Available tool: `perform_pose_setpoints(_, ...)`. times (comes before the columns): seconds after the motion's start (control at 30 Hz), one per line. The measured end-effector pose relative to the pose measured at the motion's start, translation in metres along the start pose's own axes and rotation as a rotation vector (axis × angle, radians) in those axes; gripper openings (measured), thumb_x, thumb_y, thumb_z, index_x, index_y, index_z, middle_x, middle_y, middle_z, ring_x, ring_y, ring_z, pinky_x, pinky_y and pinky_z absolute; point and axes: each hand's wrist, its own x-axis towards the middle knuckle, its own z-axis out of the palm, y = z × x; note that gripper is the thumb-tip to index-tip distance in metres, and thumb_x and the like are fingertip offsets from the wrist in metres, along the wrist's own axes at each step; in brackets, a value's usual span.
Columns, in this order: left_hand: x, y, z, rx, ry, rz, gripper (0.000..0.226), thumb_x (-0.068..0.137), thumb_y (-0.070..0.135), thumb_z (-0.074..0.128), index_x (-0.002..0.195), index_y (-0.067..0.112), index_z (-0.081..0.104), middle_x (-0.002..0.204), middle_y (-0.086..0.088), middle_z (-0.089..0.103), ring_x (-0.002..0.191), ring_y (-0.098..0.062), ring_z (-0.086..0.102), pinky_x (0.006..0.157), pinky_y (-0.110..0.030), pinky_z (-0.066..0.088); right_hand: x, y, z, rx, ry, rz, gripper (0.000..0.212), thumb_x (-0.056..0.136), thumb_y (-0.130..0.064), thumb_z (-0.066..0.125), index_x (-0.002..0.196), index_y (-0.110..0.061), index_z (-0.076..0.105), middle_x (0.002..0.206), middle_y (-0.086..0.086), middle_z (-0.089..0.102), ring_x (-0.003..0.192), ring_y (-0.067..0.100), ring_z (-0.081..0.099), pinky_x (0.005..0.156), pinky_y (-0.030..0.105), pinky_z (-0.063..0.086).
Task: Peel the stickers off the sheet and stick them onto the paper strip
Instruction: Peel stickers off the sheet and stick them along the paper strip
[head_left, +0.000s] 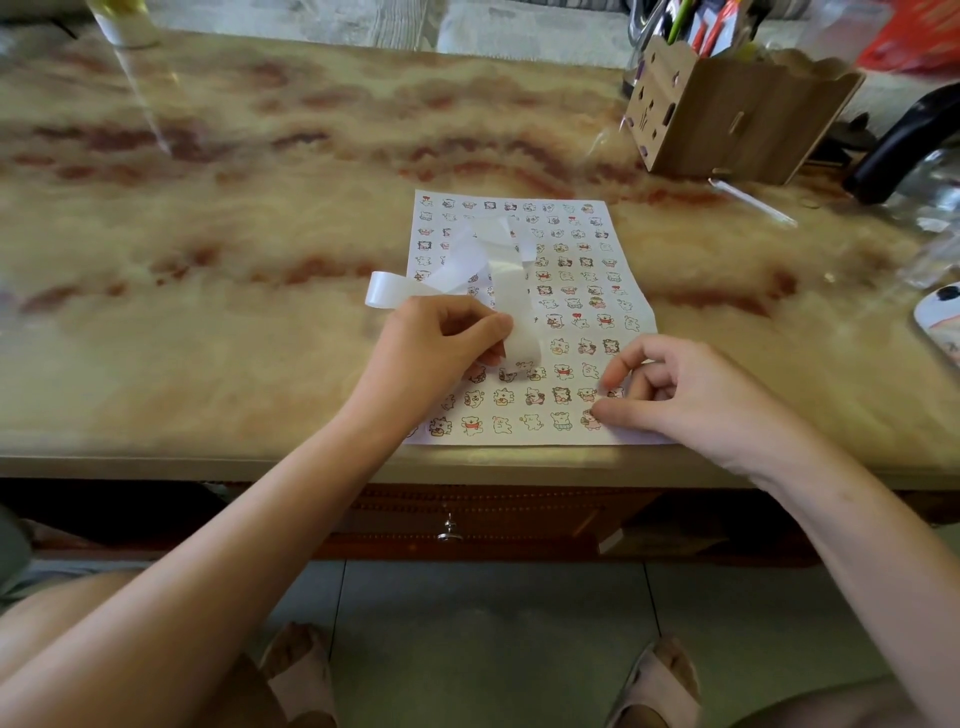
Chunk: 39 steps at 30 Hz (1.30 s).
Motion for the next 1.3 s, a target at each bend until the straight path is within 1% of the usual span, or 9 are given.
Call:
perform_pose_setpoints(0.13, 0.000, 0.000, 0.001, -0.008, 0.004, -0.004, 0.019, 0.091, 0.021, 0.063, 0.080, 0.009, 0.072, 0.073, -0.002, 0.074, 0.069, -0.013, 0.065, 0.066, -0.022, 0.052, 0.001, 0.000, 0.002, -0.029, -0.010, 0.012, 0.031, 0.067, -0.033, 0.084, 0.083, -0.019, 0.062, 0.052, -0.005, 0.055, 0.050, 0.008, 0.045, 0.061, 0.029, 0.037)
perform_pose_setpoints(0.27, -0.001, 0.000, 0.001, -0.011, 0.002, 0.002, 0.019, 0.091, 0.021, 0.063, 0.081, 0.008, 0.072, 0.075, -0.003, 0.074, 0.068, -0.010, 0.065, 0.067, -0.022, 0.053, 0.003, 0.002, -0.002, -0.018, -0.058, 0.015, 0.019, 0.077, -0.021, 0.078, 0.085, -0.015, 0.062, 0.049, -0.010, 0.053, 0.046, 0.002, 0.044, 0.055, 0.022, 0.037)
perform_pose_setpoints(0.43, 0.000, -0.001, 0.000, -0.015, 0.001, 0.009, 0.019, 0.091, 0.021, 0.063, 0.079, 0.009, 0.072, 0.072, -0.002, 0.073, 0.067, -0.010, 0.064, 0.064, -0.019, 0.052, 0.004, 0.002, 0.000, -0.046, -0.044, 0.004, 0.025, 0.073, -0.031, 0.080, 0.083, -0.018, 0.062, 0.053, -0.007, 0.055, 0.055, 0.011, 0.047, 0.063, 0.030, 0.037)
perform_pose_setpoints(0.63, 0.000, 0.000, 0.001, -0.042, 0.007, 0.028, 0.021, 0.093, 0.019, 0.060, 0.077, 0.010, 0.070, 0.064, 0.006, 0.070, 0.061, -0.002, 0.064, 0.058, -0.015, 0.050, 0.009, 0.006, 0.002, -0.044, 0.000, -0.025, 0.009, 0.085, -0.021, 0.070, 0.082, -0.019, 0.062, 0.049, -0.009, 0.058, 0.043, 0.001, 0.046, 0.056, 0.026, 0.036)
perform_pose_setpoints(0.77, -0.002, 0.004, 0.001, -0.073, 0.033, 0.064, 0.021, 0.094, 0.020, 0.058, 0.079, 0.010, 0.069, 0.064, 0.006, 0.068, 0.059, -0.003, 0.064, 0.050, -0.016, 0.047, 0.010, -0.003, 0.007, 0.123, 0.198, -0.201, 0.008, 0.085, -0.022, 0.070, 0.084, -0.025, 0.062, 0.073, -0.008, 0.068, 0.061, 0.009, 0.059, 0.063, 0.027, 0.047)
perform_pose_setpoints(0.87, -0.004, 0.009, 0.001, -0.135, 0.043, 0.084, 0.018, 0.095, 0.018, 0.058, 0.085, 0.008, 0.067, 0.067, -0.001, 0.068, 0.057, -0.008, 0.064, 0.043, -0.017, 0.044, 0.008, -0.015, 0.015, 0.104, 0.295, -0.370, 0.009, 0.084, -0.022, 0.071, 0.085, -0.025, 0.063, 0.087, -0.009, 0.068, 0.076, 0.008, 0.061, 0.066, 0.022, 0.048)
perform_pose_setpoints(0.97, -0.004, 0.011, 0.001, -0.166, 0.040, 0.109, 0.017, 0.095, 0.017, 0.057, 0.086, 0.006, 0.066, 0.064, 0.000, 0.067, 0.055, -0.009, 0.064, 0.042, -0.017, 0.043, 0.008, -0.021, 0.024, 0.078, 0.285, -0.432, 0.008, 0.084, -0.020, 0.071, 0.088, -0.020, 0.065, 0.087, -0.009, 0.068, 0.083, 0.008, 0.063, 0.070, 0.021, 0.050)
perform_pose_setpoints(1.17, -0.005, 0.012, 0.002, -0.208, 0.027, 0.127, 0.017, 0.096, 0.015, 0.056, 0.086, 0.004, 0.065, 0.060, 0.002, 0.065, 0.056, -0.009, 0.065, 0.043, -0.018, 0.045, 0.014, -0.022, 0.031, 0.092, 0.307, -0.471, 0.008, 0.084, -0.014, 0.071, 0.090, -0.018, 0.069, 0.084, -0.009, 0.070, 0.077, 0.011, 0.064, 0.066, 0.024, 0.049)
perform_pose_setpoints(1.3, -0.005, 0.013, 0.002, -0.215, 0.011, 0.116, 0.028, 0.098, 0.020, 0.053, 0.084, -0.001, 0.065, 0.064, -0.001, 0.066, 0.058, -0.009, 0.066, 0.047, -0.018, 0.047, 0.015, -0.022, 0.031, 0.140, 0.336, -0.471, 0.009, 0.084, -0.012, 0.072, 0.090, -0.019, 0.071, 0.083, -0.009, 0.071, 0.075, 0.011, 0.066, 0.066, 0.025, 0.051)
